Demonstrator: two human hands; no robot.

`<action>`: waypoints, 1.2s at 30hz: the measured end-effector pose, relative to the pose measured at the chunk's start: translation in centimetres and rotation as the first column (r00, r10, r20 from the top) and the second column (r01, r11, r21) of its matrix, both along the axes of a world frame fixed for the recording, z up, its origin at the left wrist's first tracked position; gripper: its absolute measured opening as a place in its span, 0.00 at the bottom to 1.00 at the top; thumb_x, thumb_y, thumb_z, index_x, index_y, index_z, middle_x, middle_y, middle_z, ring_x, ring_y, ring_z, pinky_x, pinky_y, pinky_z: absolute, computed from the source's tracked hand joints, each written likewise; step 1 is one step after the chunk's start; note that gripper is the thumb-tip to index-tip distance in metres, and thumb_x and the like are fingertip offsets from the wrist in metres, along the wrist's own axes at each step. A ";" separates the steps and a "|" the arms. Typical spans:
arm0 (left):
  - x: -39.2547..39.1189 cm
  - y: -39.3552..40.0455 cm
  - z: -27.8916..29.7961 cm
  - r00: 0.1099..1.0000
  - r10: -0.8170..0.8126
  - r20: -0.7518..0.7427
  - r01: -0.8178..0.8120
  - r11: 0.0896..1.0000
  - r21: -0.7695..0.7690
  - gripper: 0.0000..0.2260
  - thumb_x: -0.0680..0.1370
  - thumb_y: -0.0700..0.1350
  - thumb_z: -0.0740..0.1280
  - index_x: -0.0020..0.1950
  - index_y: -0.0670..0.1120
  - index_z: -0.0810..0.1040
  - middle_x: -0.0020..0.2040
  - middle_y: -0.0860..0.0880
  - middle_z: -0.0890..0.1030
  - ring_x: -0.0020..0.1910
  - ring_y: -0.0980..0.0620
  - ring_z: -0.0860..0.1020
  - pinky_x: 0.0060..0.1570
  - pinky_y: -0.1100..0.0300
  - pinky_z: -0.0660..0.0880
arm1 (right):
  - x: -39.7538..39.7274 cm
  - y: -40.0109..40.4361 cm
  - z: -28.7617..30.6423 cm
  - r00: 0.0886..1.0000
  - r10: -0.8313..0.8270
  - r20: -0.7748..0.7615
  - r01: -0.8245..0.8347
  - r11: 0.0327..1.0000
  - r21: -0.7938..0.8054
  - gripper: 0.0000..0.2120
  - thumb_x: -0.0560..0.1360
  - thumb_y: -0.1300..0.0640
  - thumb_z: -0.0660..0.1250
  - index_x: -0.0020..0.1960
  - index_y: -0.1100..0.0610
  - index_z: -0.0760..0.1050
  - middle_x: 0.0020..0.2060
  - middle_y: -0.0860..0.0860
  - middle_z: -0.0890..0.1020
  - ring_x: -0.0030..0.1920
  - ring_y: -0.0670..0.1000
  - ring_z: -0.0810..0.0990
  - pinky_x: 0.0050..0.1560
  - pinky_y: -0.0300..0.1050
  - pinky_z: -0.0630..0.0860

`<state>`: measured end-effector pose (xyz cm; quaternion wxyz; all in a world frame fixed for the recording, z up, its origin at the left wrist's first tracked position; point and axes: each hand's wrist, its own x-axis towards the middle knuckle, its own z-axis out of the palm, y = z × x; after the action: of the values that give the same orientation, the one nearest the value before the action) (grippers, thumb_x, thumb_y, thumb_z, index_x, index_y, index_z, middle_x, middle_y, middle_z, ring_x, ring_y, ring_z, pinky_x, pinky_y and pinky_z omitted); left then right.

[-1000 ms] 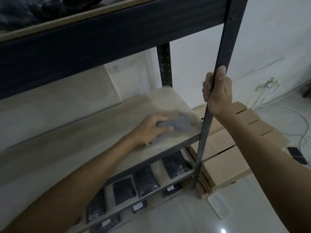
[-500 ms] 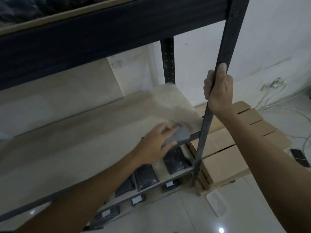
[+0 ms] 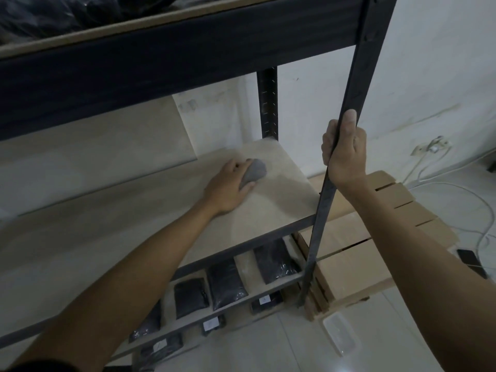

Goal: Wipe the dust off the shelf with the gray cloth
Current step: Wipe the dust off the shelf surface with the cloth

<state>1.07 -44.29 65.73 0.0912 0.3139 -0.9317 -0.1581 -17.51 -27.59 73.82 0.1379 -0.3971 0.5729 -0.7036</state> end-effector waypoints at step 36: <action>7.0 10.2 1.8 0.891 -0.374 -0.256 0.440 0.848 0.295 0.18 0.84 0.55 0.60 0.75 0.59 0.69 0.64 0.57 0.73 0.63 0.56 0.74 0.62 0.56 0.74 | -0.9 -0.3 -0.5 0.999 -0.003 -0.046 0.002 1.000 -0.010 0.47 0.74 0.22 0.49 0.31 0.68 0.60 0.24 0.65 0.62 0.25 0.62 0.59 0.25 0.58 0.56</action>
<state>8.05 -34.14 67.54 0.0869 0.1030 -0.9218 -0.3636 -18.39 -27.87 73.31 0.1218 -0.4133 0.5731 -0.6971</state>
